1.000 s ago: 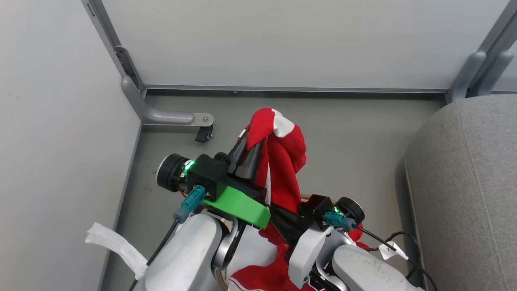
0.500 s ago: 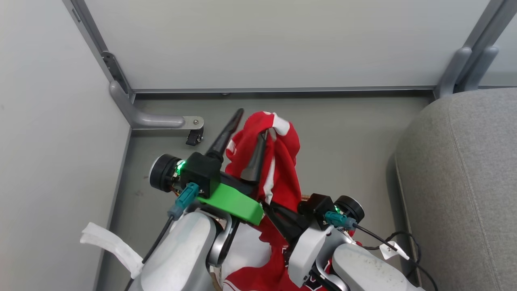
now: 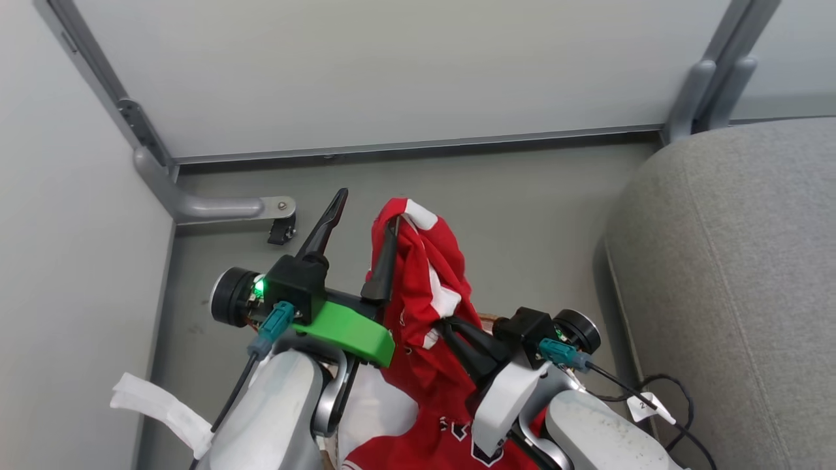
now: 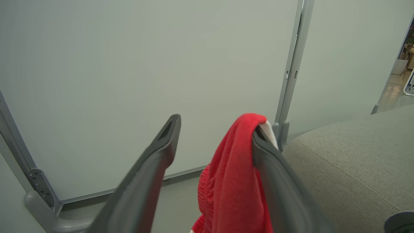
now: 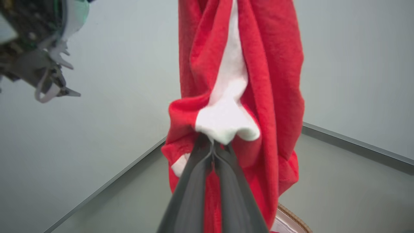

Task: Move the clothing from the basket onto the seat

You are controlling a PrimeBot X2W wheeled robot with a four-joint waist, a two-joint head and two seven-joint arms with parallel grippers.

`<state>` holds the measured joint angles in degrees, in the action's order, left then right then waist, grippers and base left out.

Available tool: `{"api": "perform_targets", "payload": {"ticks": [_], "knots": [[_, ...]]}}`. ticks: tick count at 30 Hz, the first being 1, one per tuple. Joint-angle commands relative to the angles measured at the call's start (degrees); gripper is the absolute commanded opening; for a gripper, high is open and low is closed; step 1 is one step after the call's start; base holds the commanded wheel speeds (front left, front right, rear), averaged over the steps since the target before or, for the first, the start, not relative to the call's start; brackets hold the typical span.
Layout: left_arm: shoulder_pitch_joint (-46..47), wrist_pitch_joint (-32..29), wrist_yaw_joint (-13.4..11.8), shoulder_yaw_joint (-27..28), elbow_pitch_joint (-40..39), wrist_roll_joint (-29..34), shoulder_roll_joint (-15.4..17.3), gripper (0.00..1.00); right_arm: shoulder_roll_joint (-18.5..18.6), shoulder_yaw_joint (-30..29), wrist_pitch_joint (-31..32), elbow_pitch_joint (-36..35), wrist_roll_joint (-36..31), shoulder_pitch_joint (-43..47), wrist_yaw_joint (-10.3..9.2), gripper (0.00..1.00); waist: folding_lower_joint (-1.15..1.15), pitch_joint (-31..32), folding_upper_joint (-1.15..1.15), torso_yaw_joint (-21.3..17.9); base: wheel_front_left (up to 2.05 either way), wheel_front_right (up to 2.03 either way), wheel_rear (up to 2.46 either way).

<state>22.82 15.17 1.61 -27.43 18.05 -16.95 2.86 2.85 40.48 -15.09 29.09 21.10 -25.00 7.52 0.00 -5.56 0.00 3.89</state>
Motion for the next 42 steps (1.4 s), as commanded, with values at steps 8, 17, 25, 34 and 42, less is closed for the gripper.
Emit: {"api": "perform_targets", "payload": {"ticks": [8,17,25,34,42], "knots": [[-2.23,-0.03,1.30,2.44,0.32,1.55,0.11,1.00,0.38,-1.48,-0.11,-1.61,-0.80,1.62,-0.06,0.00,0.00,-0.23,0.00,-5.26,0.00,0.00,0.00],[-3.47,-0.03,1.87,3.96,0.26,2.03,0.11,1.00,0.27,-2.96,-0.11,-3.31,-0.74,2.76,-0.06,0.00,0.00,-0.25,0.00,-14.01,0.00,0.00,0.00],[-4.06,-0.03,2.05,4.43,0.03,2.06,0.13,1.00,0.23,-3.60,-0.11,-4.01,-0.90,3.70,-0.06,0.00,0.00,0.21,0.00,-21.70,0.00,0.00,0.00],[-5.01,-0.03,1.98,4.11,0.14,1.57,0.13,1.00,0.32,-4.34,-0.11,-5.51,-0.98,5.21,-0.06,0.00,0.00,0.81,0.00,-28.57,0.00,0.00,0.00],[-5.28,-0.03,1.58,3.59,0.12,1.47,0.15,1.00,1.10,-6.27,-0.12,-7.30,-1.45,6.26,-0.06,0.00,0.00,0.67,0.00,-33.07,0.00,0.00,0.00]]}}
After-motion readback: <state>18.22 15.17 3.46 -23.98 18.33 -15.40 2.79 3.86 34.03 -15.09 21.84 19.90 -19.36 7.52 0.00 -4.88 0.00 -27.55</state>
